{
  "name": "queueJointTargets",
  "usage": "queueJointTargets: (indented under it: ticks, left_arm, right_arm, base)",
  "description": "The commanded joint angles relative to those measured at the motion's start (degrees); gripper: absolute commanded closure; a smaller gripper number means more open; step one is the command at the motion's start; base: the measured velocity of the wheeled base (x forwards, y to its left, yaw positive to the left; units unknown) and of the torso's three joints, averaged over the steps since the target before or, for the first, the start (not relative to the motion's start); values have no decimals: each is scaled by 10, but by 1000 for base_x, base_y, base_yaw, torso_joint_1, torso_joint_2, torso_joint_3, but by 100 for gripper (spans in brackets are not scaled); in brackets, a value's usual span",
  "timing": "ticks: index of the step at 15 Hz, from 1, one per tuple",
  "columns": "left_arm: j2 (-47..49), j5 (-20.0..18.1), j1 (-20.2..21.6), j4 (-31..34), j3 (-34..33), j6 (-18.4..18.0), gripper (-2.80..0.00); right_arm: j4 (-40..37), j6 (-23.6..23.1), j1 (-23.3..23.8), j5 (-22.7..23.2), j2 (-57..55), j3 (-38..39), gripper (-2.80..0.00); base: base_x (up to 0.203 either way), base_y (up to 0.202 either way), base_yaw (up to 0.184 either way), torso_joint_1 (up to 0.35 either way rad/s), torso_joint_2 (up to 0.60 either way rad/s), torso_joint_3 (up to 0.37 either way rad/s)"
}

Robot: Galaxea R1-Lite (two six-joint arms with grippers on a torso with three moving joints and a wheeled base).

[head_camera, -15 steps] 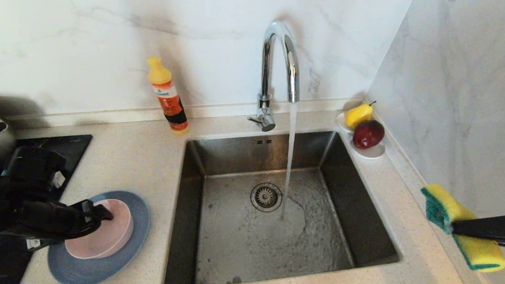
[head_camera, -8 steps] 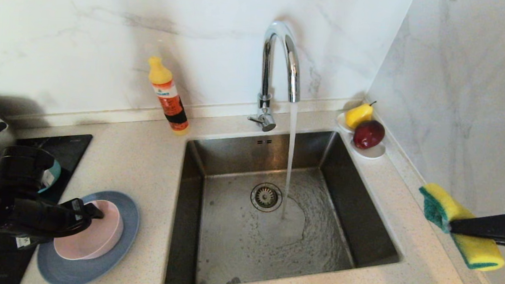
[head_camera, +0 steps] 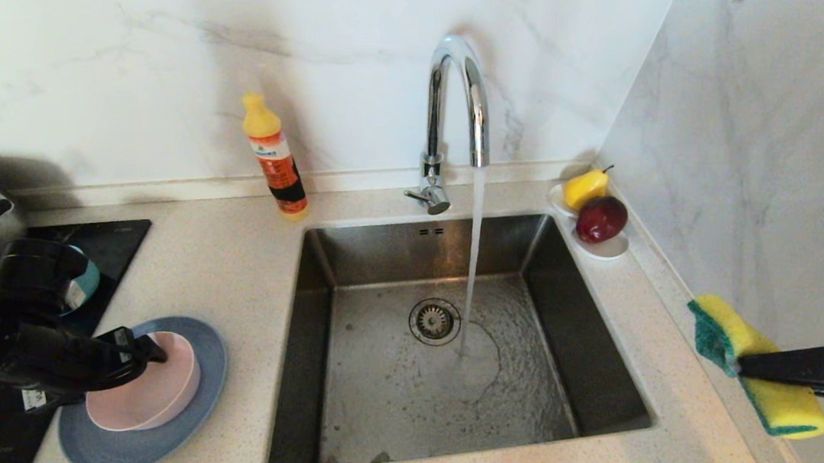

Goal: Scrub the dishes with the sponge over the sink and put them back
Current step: Wash the bowl

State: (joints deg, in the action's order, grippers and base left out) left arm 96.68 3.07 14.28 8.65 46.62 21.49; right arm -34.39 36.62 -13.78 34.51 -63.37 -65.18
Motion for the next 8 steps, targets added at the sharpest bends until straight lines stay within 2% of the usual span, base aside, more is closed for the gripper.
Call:
queueJointTargets:
  ticks: [1, 4, 8]
  left_arm:
    - [1, -14, 0, 25, 19, 14, -280]
    - [0, -36, -1, 54, 46, 46, -280]
    - [13, -44, -2, 57, 45, 52, -280]
  right_arm:
    - [-2, 2, 0, 2, 0, 1, 0]
    - [-1, 2, 0, 2, 3, 6, 0]
    - [-1, 2, 0, 2, 3, 7, 0]
  base:
    - [0, 0, 0, 0, 0, 0]
    - [0, 0, 0, 0, 0, 0]
    - [0, 0, 0, 0, 0, 0]
